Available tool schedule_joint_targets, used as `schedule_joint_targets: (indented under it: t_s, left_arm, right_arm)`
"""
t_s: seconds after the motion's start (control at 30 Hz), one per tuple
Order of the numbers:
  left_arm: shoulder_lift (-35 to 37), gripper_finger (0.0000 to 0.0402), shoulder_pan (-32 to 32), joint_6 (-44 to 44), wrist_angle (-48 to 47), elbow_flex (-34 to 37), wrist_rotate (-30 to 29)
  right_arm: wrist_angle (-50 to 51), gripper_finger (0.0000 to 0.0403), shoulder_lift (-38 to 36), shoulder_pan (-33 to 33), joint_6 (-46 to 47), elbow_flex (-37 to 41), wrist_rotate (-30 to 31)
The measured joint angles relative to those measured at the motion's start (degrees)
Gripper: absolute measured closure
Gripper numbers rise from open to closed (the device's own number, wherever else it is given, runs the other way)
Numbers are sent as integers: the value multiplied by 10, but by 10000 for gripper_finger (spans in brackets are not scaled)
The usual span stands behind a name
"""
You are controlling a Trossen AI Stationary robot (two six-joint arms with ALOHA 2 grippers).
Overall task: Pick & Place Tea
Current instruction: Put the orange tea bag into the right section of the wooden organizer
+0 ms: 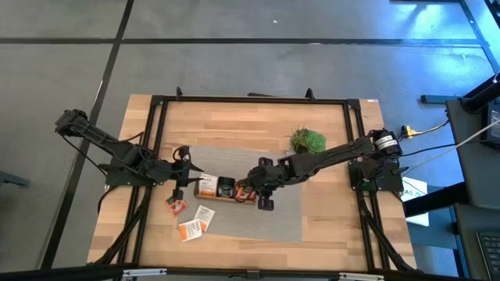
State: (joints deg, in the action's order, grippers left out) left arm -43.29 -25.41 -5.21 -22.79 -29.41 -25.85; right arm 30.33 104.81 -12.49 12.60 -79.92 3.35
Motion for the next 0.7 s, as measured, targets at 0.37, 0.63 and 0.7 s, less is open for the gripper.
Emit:
schedule_joint_targets:
  t_s: [0.37,0.63,0.7]
  left_arm:
    - [0,286,0,0,-2,0,0]
    - [0,286,0,0,-2,0,0]
    - [0,286,0,0,-2,0,0]
  right_arm:
    - [-25,328,0,-1,10,59,0]
    - [-92,328,0,-1,6,80,0]
    - [-101,328,0,-1,3,83,0]
